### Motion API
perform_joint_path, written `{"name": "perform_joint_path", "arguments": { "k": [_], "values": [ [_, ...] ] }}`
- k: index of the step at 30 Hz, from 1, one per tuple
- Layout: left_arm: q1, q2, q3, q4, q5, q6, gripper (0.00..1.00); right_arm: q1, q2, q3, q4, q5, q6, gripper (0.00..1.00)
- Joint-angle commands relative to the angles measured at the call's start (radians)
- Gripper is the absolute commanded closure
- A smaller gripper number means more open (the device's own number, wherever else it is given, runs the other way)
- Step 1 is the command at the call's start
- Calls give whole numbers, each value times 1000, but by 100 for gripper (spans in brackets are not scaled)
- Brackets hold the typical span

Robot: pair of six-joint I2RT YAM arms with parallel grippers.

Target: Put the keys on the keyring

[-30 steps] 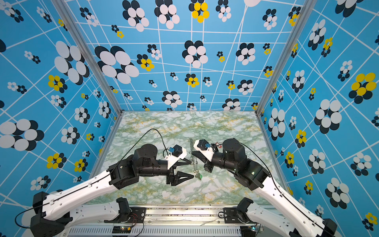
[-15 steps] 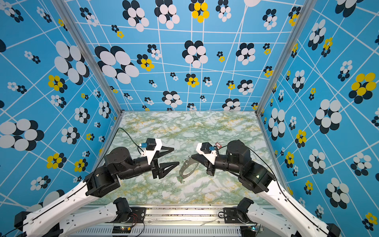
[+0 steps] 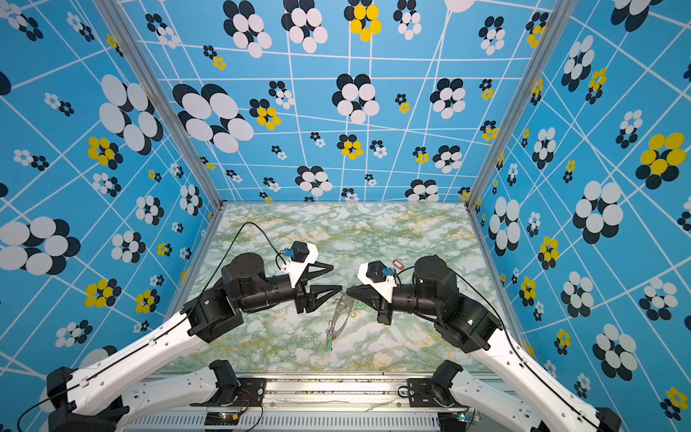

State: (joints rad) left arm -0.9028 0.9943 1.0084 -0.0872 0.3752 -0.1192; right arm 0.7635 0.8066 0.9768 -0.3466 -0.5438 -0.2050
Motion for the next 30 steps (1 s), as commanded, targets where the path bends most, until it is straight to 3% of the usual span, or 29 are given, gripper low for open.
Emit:
{"name": "perform_joint_path", "arguments": {
  "k": [1, 9, 17, 30],
  "values": [
    [-8, -1, 36, 38, 119, -6, 36, 2, -30, 14, 47, 8, 3, 100],
    [-34, -22, 18, 35, 148, -27, 42, 2, -53, 2, 82, 15, 18, 100],
    [-39, -27, 22, 45, 85, 1, 48, 1, -45, 18, 83, -26, 30, 100],
    [-77, 17, 60, 44, 115, 15, 66, 2, -53, 23, 98, -41, 41, 100]
  ]
}}
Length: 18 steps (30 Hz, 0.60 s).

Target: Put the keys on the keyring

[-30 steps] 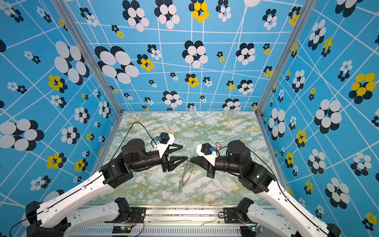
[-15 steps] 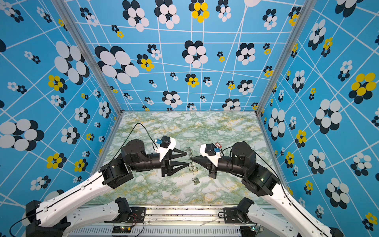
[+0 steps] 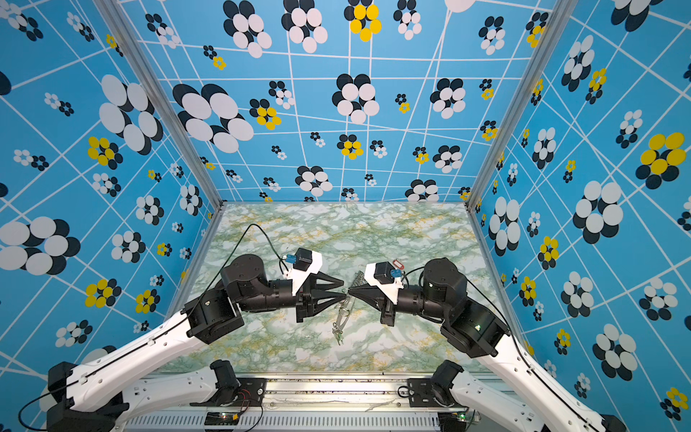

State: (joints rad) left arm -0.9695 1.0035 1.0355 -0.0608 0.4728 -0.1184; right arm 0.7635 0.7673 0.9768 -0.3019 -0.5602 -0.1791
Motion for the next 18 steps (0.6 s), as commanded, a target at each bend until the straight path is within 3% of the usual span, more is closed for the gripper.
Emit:
{"name": "perform_joint_path", "arguments": {
  "k": [1, 5, 18],
  "values": [
    [-13, 9, 35, 16, 19, 16, 68, 2, -14, 23, 53, -22, 15, 100],
    [-15, 12, 36, 5, 21, 24, 76, 2, -25, 23, 58, -10, 16, 100],
    [-18, -2, 24, 26, -7, 25, 77, 1, -34, 24, 66, -39, 39, 100]
  ]
}}
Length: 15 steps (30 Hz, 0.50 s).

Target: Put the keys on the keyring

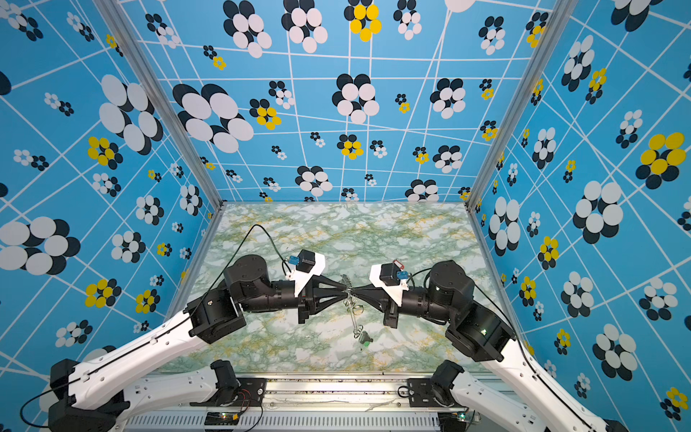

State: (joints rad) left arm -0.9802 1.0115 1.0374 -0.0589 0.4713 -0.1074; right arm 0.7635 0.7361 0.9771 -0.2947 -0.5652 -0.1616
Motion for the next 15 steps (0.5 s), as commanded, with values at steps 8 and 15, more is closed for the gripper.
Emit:
{"name": "perform_joint_path", "arguments": {
  "k": [8, 15],
  "values": [
    [-27, -5, 42, 14, -3, 28, 88, 2, -9, 16, 86, -37, 39, 100],
    [-51, -20, 51, 15, -56, 57, 100, 2, 1, 17, 75, -65, 48, 100]
  ]
}}
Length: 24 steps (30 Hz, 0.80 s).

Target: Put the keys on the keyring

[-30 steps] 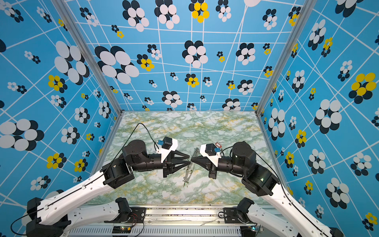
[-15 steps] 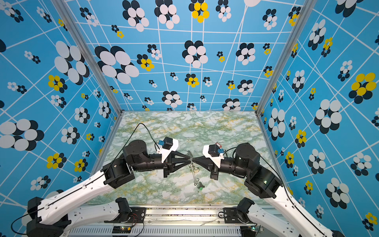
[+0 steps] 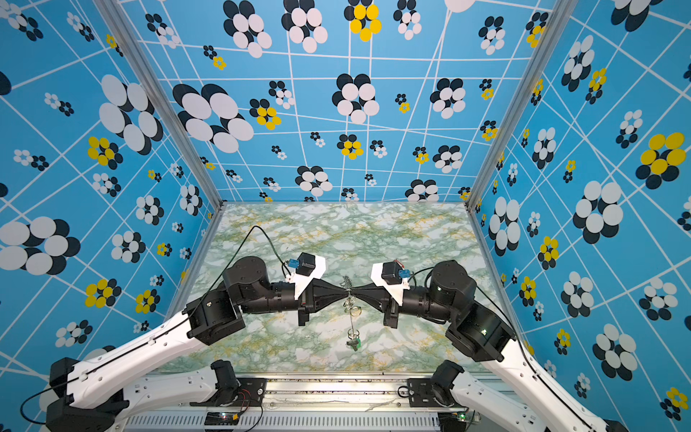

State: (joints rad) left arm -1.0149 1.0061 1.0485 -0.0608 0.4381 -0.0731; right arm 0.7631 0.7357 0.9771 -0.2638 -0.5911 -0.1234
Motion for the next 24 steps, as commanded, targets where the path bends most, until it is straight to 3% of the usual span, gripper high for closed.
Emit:
{"name": "perform_joint_path", "arguments": {
  "k": [1, 3, 4, 6, 10, 14, 17, 24],
  "values": [
    [-20, -19, 41, 13, -38, 31, 100, 2, 4, 19, 35, -40, 9, 100],
    [-35, -26, 49, -7, -82, 62, 100, 2, 3, 15, 8, -28, 0, 100],
    [-46, -33, 54, -30, -112, 92, 100, 2, -4, 14, -17, -5, -12, 94],
    [-76, -47, 66, -82, -192, 163, 100, 3, -27, 10, -76, 67, -40, 63],
    [-137, -87, 66, -139, -331, 316, 100, 2, -96, 7, -168, 182, -94, 37],
    [-202, -92, 81, -194, -429, 475, 100, 2, -115, 29, -217, 210, -117, 34],
    [-245, -75, 86, -214, -474, 575, 100, 3, -99, 42, -207, 167, -109, 34],
    [-257, -57, 87, -215, -473, 670, 100, 2, -47, 60, -156, 69, -99, 40]
  ]
}}
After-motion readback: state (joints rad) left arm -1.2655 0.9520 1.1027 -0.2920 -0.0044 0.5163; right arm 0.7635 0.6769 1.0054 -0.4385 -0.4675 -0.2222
